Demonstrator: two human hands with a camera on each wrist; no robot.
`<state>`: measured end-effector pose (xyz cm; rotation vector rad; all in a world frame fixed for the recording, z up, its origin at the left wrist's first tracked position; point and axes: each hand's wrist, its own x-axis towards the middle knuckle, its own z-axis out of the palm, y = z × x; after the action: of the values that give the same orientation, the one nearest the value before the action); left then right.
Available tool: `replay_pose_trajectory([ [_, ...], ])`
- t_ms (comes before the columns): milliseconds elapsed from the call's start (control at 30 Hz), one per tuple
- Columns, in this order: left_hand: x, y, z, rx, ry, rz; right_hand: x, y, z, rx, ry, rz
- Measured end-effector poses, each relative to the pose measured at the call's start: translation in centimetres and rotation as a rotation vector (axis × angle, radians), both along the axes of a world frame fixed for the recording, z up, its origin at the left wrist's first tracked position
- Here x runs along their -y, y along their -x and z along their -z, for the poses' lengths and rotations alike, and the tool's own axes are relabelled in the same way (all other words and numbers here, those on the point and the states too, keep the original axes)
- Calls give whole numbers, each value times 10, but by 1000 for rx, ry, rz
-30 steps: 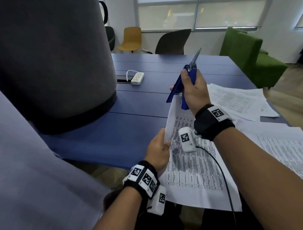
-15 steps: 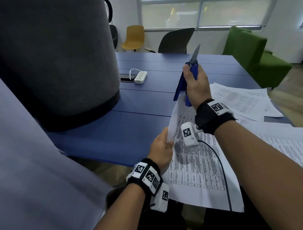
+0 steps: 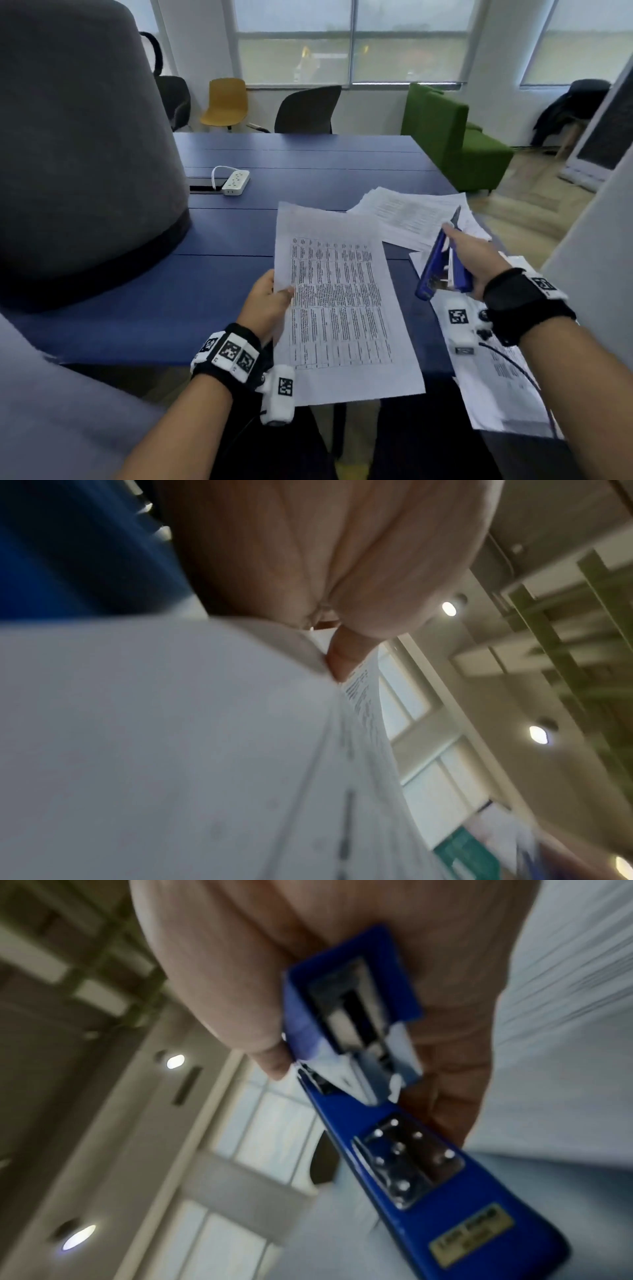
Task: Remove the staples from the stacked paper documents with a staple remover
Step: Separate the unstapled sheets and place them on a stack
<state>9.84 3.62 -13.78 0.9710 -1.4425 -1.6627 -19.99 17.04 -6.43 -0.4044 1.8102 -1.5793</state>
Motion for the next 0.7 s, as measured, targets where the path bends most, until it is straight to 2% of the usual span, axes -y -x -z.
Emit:
replay_pose_trajectory([
  [133,8,22,-35,-132,-48,-19,-41,38,34,97,-38,128],
  [233,2,53,-55,-206,-131,-7,-59,42,45,169,-76,166],
  [333,-19,87,-63,-165,-214,73,-67,37,48,236,-14,216],
  [467,-48,123,-50,-19,-276,168,-77,39,33,248,-20,151],
  [533,-52,135,-38,23,-295,193,-85,50,16,133,-2,243],
  [567,-54,141,-34,39,-288,209,-88,64,12,17,-33,323],
  [700,-66,167,-20,107,-135,347,-113,80,-31,-583,-221,392],
])
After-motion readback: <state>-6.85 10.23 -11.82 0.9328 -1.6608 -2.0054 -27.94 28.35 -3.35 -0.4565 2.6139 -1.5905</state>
